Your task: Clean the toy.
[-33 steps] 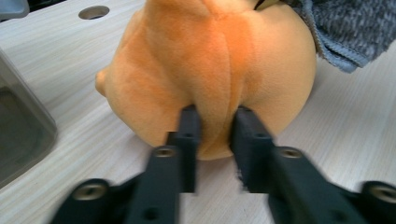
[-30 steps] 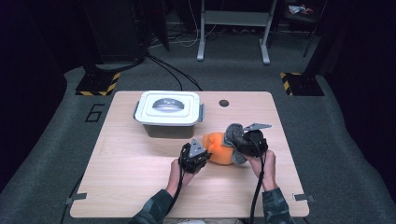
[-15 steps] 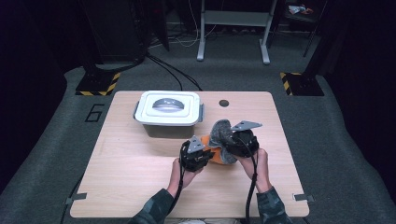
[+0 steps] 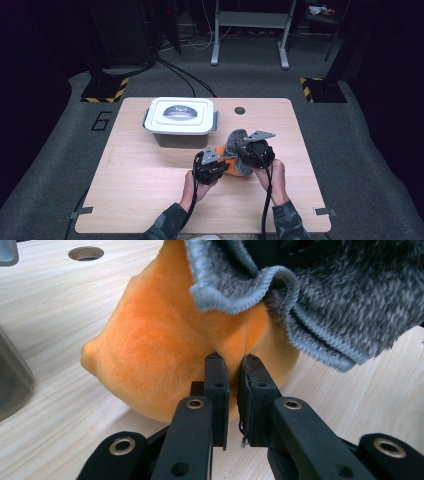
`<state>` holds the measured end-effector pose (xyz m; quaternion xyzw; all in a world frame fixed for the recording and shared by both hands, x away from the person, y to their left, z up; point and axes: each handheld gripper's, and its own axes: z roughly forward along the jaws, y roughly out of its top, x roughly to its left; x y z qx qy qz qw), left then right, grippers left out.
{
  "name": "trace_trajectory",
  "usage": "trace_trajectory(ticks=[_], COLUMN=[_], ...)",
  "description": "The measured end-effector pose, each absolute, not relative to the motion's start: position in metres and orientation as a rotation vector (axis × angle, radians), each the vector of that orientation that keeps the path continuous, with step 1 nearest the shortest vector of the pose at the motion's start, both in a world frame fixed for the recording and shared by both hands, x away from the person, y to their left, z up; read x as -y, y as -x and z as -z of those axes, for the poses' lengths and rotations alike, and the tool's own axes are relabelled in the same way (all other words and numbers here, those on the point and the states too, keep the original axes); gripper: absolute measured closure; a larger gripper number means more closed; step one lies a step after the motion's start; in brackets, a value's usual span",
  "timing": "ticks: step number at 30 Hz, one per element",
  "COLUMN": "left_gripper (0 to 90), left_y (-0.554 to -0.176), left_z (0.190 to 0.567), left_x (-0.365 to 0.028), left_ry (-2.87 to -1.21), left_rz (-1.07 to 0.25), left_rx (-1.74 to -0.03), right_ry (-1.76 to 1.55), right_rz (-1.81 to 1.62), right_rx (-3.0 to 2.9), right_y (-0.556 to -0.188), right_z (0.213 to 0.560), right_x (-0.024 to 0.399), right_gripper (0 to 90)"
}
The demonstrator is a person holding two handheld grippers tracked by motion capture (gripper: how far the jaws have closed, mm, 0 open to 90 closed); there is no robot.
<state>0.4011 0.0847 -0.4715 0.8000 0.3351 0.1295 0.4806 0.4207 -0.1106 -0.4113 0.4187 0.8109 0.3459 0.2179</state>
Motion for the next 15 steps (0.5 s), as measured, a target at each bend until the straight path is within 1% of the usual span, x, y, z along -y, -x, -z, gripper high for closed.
trace_trajectory(ticks=[8,15], left_gripper=[83.3,83.2], left_y=[-0.402,-0.404], left_z=[0.472,0.475], left_x=[-0.087,-0.089], left_ry=[-1.95,-1.945], left_rz=[-0.312,-0.305], left_rx=[-0.825,-0.834], right_ry=[-1.245,-1.331], right_rz=[-0.924,-0.885], right_rx=[-2.215,-2.184], right_y=[-0.422,-0.424], right_z=[0.421,0.438], right_x=[0.134,0.154], right_gripper=[65.7,65.6])
